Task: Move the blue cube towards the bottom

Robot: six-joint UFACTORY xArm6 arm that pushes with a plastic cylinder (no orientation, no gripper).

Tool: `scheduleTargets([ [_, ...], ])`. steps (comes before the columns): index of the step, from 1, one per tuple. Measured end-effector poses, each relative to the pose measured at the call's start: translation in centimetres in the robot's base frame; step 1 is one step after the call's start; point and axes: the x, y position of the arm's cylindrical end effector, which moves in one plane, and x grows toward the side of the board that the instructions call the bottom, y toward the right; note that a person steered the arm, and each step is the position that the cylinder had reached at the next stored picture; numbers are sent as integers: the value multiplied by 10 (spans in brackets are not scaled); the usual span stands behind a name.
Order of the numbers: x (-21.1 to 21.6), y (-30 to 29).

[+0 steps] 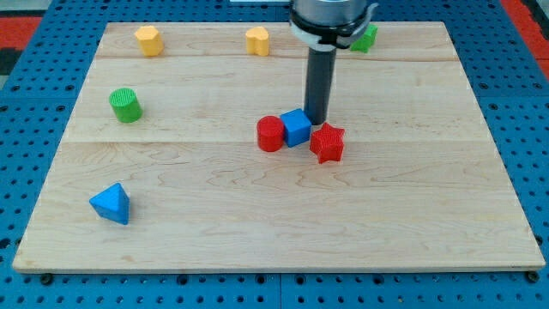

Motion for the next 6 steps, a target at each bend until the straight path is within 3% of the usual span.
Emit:
scheduleTargets([
  [2,-10,0],
  [3,-10,-50],
  [6,71,-59],
])
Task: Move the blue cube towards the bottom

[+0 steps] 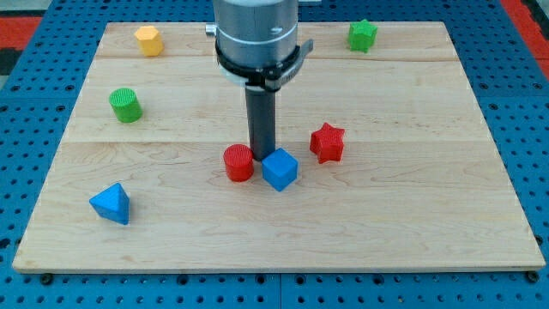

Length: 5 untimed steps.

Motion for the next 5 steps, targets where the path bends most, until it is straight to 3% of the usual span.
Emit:
scheduleTargets([
  [2,38,58],
  [5,43,85],
])
